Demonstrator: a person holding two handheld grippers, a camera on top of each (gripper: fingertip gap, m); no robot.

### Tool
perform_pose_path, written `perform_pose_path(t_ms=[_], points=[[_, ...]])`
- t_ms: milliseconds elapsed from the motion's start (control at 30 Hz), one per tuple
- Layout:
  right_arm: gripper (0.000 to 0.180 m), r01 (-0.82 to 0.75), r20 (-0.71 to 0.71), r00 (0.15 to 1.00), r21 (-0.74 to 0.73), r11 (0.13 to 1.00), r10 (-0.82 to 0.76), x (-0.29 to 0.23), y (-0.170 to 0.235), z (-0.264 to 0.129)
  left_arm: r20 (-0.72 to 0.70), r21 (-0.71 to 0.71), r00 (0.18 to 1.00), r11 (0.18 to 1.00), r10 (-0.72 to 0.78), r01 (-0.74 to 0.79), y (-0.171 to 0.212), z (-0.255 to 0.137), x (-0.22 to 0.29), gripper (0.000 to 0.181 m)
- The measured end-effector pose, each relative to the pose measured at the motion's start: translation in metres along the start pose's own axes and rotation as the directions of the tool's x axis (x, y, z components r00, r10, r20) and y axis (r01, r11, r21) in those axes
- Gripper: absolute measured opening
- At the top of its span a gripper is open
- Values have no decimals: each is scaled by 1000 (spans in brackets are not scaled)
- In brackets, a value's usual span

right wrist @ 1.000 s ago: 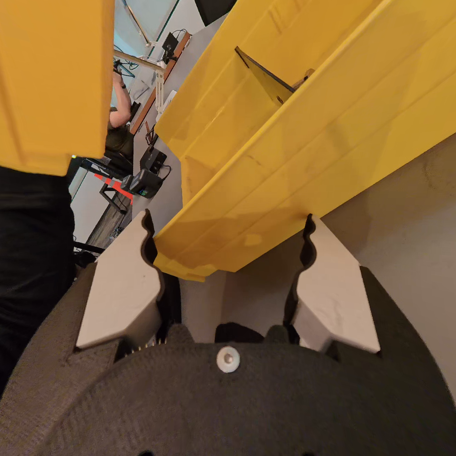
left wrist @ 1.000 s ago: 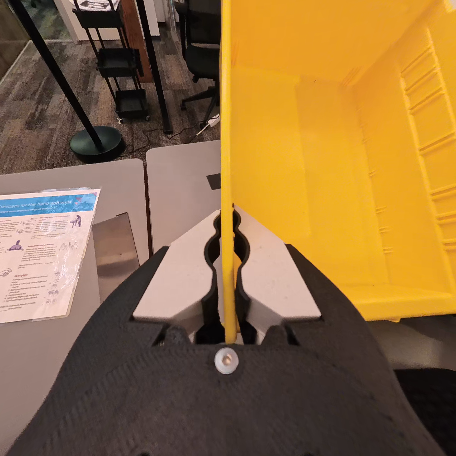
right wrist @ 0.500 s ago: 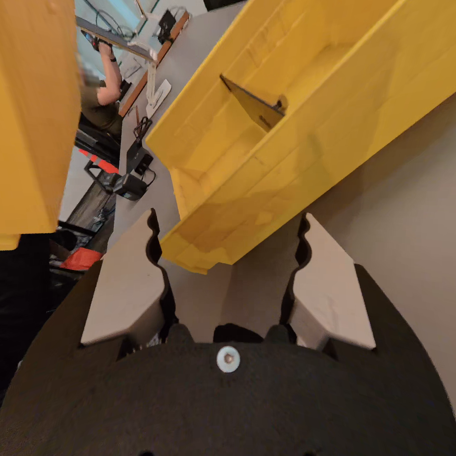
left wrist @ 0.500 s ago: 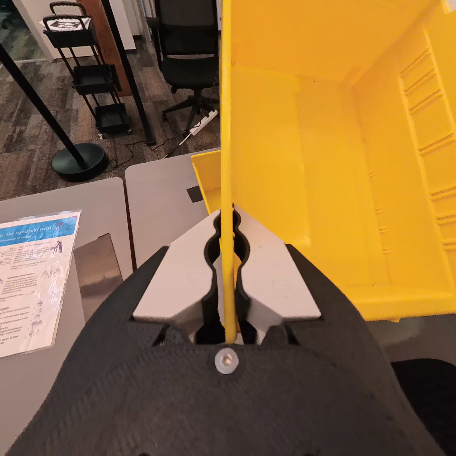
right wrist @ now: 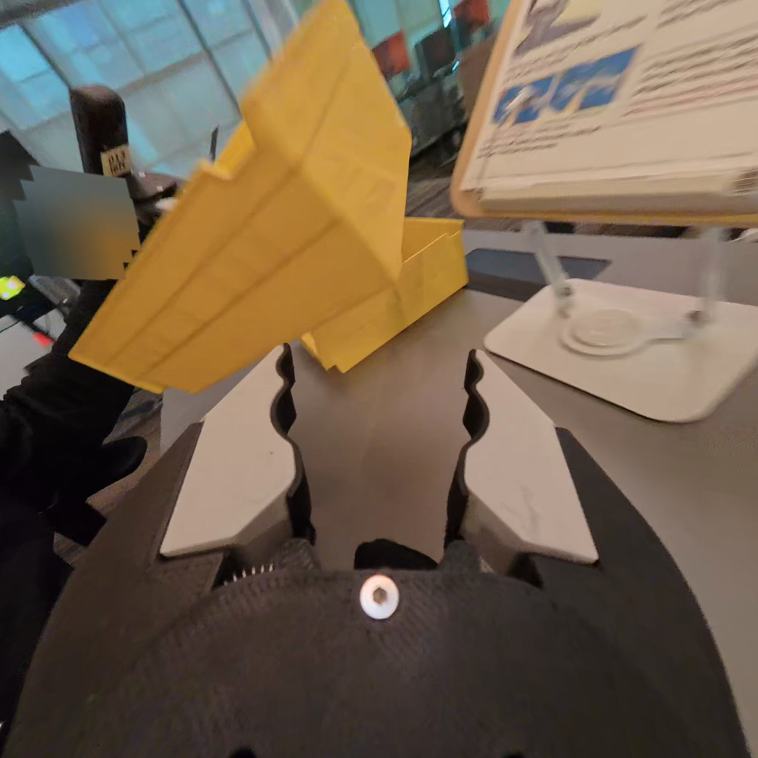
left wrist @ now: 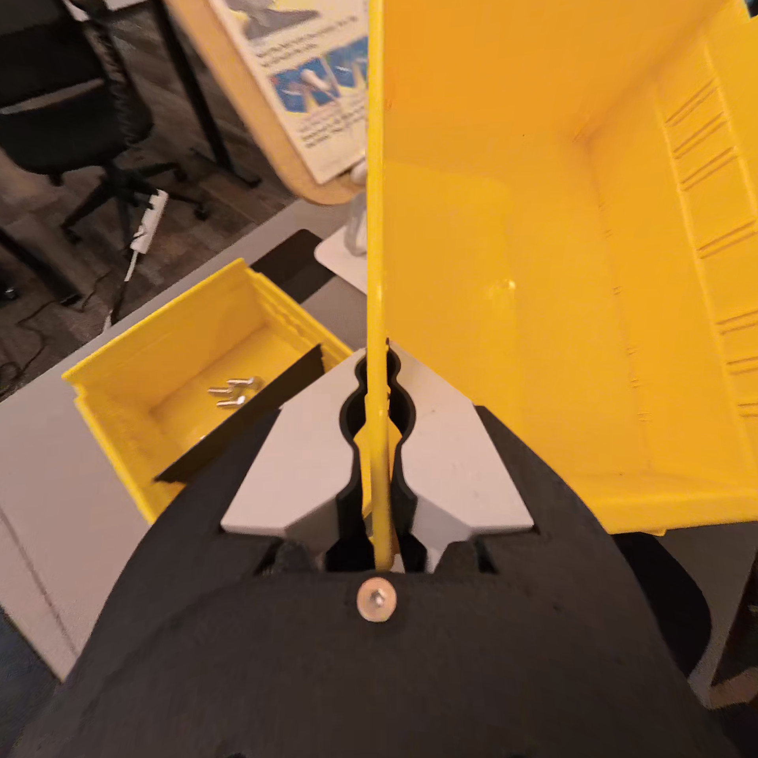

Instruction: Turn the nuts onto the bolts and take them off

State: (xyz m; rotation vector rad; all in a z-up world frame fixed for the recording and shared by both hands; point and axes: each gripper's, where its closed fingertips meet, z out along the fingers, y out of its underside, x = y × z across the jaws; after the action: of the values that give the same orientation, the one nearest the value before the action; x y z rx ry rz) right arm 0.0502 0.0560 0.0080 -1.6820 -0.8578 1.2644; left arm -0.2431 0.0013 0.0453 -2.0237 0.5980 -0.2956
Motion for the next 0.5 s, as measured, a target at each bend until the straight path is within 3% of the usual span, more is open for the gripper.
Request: perform_pose_path(t_ms=[200,300,500], points=[[79,41,-140,990,139,989,-21,16,-15,-106,-176,-111,982,990,69,-89,-1,73,72,2],[80,88,-225,973,141,986,-55,19,-14,-134,-251,-152,968,986,23,-63,4,117,101,1],[100,215,-456,887,260,942,-76,26,-17,-178,-333,-236,941,971,-61,-20,19,206,144,1]])
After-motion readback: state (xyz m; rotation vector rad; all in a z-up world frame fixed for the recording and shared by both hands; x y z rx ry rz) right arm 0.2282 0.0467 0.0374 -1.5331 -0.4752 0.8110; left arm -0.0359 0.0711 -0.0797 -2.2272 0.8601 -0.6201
